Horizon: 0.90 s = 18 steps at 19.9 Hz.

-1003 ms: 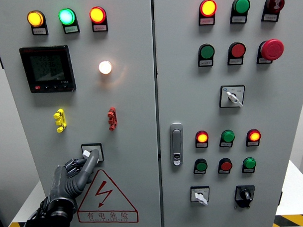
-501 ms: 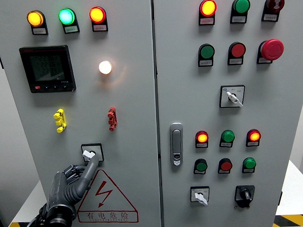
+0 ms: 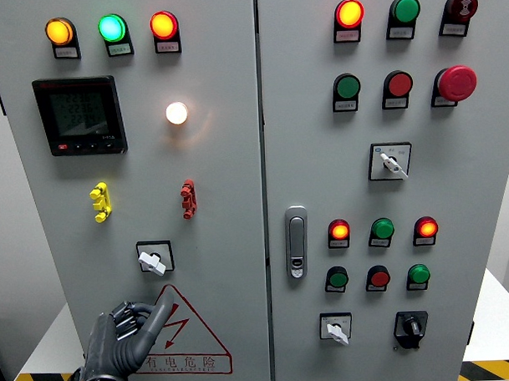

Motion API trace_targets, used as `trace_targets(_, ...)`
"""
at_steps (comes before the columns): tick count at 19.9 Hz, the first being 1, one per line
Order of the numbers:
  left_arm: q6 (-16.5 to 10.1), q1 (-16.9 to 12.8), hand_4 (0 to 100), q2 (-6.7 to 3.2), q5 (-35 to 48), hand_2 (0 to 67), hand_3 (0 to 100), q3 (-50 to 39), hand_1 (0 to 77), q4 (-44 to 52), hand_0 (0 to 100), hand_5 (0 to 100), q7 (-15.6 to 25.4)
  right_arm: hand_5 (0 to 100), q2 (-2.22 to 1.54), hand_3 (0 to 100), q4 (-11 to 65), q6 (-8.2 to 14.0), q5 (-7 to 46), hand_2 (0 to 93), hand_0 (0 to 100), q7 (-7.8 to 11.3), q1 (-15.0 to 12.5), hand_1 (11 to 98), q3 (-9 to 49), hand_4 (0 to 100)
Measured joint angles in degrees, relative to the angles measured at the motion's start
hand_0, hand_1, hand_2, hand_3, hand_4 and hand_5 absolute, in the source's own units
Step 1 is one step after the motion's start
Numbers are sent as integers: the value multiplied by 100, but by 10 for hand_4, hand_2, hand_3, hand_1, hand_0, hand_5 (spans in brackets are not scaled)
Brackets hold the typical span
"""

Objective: Turn on light switch 1

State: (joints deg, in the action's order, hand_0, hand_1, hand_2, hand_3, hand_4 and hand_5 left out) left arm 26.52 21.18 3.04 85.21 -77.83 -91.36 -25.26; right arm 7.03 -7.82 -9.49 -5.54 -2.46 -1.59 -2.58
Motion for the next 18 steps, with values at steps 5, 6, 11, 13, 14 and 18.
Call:
trace_targets(5,-16,-678,858,-188,-894,367,788,171,534,77,0,619,525,146,0,109,0,0,0,0,0,0,1,223,1,229)
trace_targets(6,-40,-810,850,-210,-1117,368,781,188,513,125,0,620,605,146,0,109,0,0,0,0,0,0,1,223,0,229)
trace_targets(11,-206,-1244,812,-483,-2354,371,744,800,461,1130,0,615,993,146,0,109,0,0,-4,0,0,-1,0,223,2,229)
trace_targets(13,-305,-1276,792,-528,-2784,374,717,1075,448,1925,0,611,1277,146,0,109,0,-2,-4,0,0,-2,0,223,3,229)
trace_targets(14,-450,-1282,783,-532,-2996,380,702,1192,438,2358,0,610,1376,146,0,109,0,-2,-4,0,0,-5,0,223,3,229)
trace_targets(18,-1451,-1289,698,-539,-3472,342,611,1809,420,4230,0,547,1928,146,0,109,0,-2,-2,0,0,-7,-1,223,3,229)
